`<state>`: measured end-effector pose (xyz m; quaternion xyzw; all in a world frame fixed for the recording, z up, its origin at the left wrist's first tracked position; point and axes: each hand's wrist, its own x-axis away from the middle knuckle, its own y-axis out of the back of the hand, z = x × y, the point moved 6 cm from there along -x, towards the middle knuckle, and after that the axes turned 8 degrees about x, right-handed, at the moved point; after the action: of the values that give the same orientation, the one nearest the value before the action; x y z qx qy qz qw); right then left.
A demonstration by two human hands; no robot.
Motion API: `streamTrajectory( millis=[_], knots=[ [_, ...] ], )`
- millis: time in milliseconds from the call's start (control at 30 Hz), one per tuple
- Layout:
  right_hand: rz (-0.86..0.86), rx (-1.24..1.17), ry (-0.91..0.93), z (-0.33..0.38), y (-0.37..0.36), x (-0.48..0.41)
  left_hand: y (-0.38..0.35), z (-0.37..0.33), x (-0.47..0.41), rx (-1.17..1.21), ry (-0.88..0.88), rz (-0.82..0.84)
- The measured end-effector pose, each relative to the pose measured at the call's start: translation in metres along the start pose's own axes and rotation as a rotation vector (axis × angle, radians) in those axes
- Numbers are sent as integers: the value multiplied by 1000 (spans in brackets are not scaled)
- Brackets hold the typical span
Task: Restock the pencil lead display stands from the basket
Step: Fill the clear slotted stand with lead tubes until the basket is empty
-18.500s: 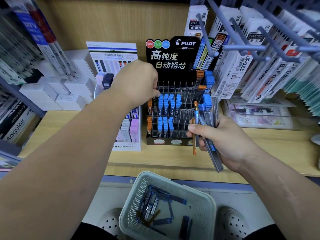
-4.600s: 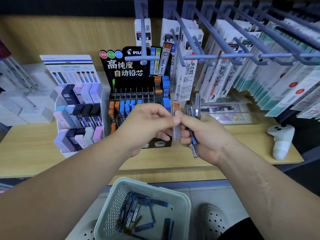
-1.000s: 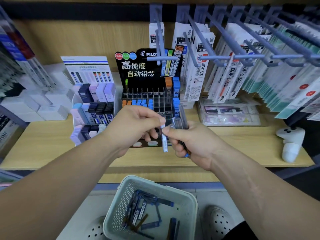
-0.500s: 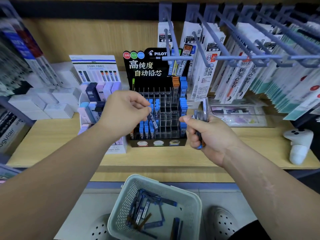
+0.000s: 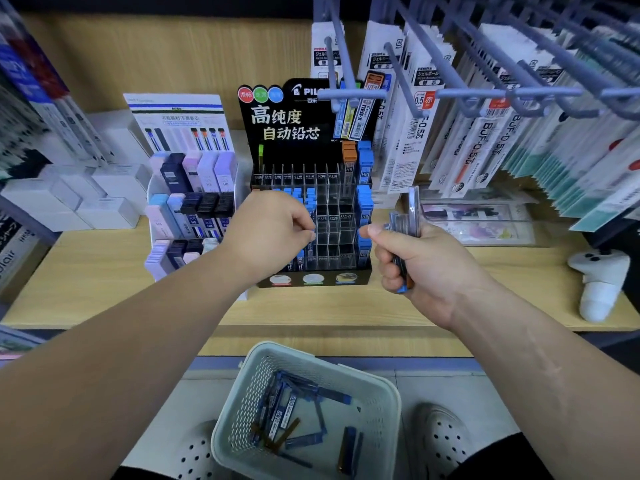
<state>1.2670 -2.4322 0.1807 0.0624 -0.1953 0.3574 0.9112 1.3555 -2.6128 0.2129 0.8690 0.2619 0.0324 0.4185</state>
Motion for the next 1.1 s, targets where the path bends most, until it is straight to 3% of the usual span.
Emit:
streamTrajectory(
  millis=[300,533,600,667,733,800,1100],
  knots=[
    [96,-96,-43,0,-6,3,-9,-7,-3,-364,8,31],
    [235,-256,-73,6,-13,9,-11,-8,-5,-381,-6,74],
    [261,-266,-67,8,-17,12,-6,-13,-4,-249,-30,60],
    [287,-258,-62,9,-20,14,0,-24,-2,59,-35,16],
    [305,-242,-59,10,-23,16,1,-37,4,450,53,48],
    [312,-237,-56,10,-25,17,-5,-49,10,689,146,119],
    [296,-256,-61,11,-24,20,-17,-48,17,840,288,230]
  ],
)
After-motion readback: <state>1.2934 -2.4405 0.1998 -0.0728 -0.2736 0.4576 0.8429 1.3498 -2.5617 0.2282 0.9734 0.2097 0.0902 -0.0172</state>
